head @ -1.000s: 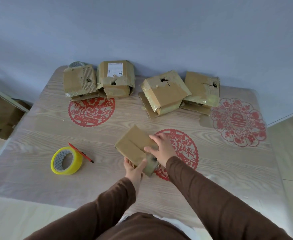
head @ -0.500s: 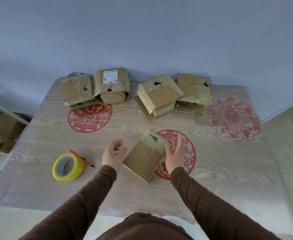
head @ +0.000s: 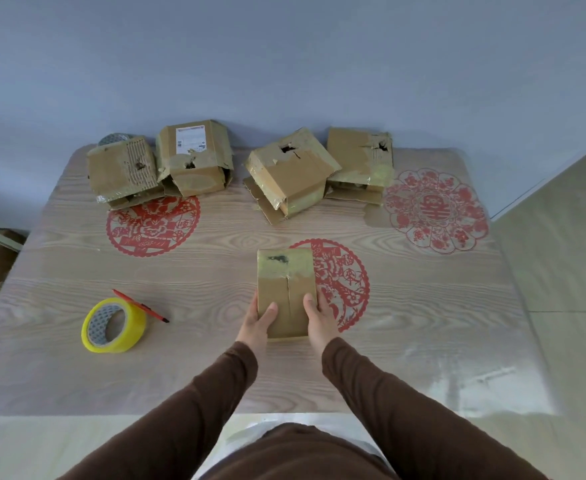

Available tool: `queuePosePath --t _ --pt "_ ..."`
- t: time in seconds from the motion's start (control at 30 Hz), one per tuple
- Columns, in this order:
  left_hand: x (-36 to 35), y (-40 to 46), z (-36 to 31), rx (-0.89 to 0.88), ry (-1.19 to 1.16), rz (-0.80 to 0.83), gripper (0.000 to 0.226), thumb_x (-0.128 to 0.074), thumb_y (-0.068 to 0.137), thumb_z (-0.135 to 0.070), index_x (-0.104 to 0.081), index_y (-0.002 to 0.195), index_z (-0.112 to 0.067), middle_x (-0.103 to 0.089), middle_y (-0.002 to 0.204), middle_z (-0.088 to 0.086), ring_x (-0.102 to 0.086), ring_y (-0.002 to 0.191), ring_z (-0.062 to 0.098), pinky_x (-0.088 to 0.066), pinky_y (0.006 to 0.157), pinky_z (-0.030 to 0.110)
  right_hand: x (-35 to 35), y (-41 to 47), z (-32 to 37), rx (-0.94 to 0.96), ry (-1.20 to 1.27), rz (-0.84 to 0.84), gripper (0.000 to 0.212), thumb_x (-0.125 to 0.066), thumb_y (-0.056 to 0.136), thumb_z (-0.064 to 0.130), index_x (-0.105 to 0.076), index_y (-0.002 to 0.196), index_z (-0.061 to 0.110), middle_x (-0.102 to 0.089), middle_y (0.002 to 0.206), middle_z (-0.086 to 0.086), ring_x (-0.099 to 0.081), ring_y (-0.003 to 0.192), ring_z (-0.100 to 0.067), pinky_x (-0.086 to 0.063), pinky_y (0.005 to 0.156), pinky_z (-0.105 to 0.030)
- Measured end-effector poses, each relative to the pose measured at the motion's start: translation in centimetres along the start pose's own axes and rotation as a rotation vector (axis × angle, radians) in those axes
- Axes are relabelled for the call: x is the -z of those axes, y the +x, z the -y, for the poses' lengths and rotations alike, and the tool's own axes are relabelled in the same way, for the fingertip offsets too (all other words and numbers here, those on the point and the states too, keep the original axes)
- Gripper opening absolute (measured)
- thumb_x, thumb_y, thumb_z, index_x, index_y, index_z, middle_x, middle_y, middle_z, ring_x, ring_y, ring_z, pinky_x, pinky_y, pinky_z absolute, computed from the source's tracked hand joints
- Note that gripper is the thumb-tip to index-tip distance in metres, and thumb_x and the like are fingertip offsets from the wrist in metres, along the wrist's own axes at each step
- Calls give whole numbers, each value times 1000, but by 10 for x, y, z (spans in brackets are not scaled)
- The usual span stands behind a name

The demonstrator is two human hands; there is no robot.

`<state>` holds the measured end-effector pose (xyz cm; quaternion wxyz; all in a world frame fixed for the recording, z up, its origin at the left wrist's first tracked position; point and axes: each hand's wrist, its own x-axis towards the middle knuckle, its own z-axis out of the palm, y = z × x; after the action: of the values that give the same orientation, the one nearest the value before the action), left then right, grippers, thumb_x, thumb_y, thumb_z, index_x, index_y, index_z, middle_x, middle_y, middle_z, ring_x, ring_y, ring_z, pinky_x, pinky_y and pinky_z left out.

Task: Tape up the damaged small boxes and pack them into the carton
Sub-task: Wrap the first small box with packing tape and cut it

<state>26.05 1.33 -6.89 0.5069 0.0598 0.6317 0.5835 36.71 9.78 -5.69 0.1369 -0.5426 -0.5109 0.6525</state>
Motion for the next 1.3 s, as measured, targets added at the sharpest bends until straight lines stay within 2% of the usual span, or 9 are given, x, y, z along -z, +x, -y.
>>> queuePosePath --t 0.13,0.23,0.33,0.53,0.73,0.83,1.0,1.17,1.3 --pt "-9 -5 -3 -7 51 36 47 -47 106 -18 -39 152 -19 -61 139 5 -63 120 16 -54 94 24 15 -4 3 51 50 -3 49 -41 108 34 -32 154 21 -45 144 7 -42 131 -7 -30 103 -20" --pt "-31 -11 -9 -43 76 47 47 -47 106 -22 -38 153 -22 -59 141 2 -59 126 17 -50 102 28 36 -3 4 67 97 -78 35 -47 106 31 -43 138 20 -57 135 -3 -54 123 -19 -42 105 -32" --pt "-62 -17 -11 -67 127 79 51 -46 106 -29 -33 155 -22 -48 147 -7 -48 135 15 -40 112 34 66 -3 4 89 117 -121 22 -50 105 27 -46 126 21 -60 126 -5 -58 112 -18 -45 106 -39" --pt "-156 -30 11 -97 164 119 46 -48 105 -27 -38 150 -25 -60 128 -9 -59 109 2 -50 81 15 162 -19 -5 125 171 -172 26 -50 105 27 -46 129 19 -59 130 -5 -58 111 -14 -48 100 -32" --pt "-307 -54 61 -110 206 173 49 -50 104 -26 -38 151 -19 -56 140 3 -59 113 9 -51 85 18 320 -40 -30 143 178 -218 40 -49 106 28 -43 143 15 -57 135 -6 -58 120 -20 -49 105 -42" --pt "-377 -64 84 -112 189 170 49 -51 104 -24 -38 151 -16 -56 140 6 -59 117 16 -54 87 19 395 -47 -41 173 125 -220 42 -47 106 31 -43 146 20 -58 135 -1 -57 120 -15 -50 103 -35" --pt "-481 -82 116 -86 145 102 40 -55 102 -17 -36 136 -17 -56 126 5 -60 104 13 -52 90 31 489 -47 -60 135 88 -308 81 -50 79 68 -41 151 32 -42 145 3 -44 135 -19 -40 114 -49" --pt "-559 -77 130 -70 164 134 43 -59 100 -15 -35 135 -18 -58 127 7 -61 114 22 -53 100 39 565 -31 -57 82 176 -356 71 -55 85 57 -44 151 32 -40 143 1 -46 133 -20 -38 115 -48" --pt "-607 -47 142 -94 291 135 73 -68 77 -45 -39 142 -26 -49 137 5 -54 125 21 -46 109 43 610 4 -61 15 248 -354 84 -55 74 68 -42 150 36 -45 146 5 -50 131 -17 -42 113 -45"
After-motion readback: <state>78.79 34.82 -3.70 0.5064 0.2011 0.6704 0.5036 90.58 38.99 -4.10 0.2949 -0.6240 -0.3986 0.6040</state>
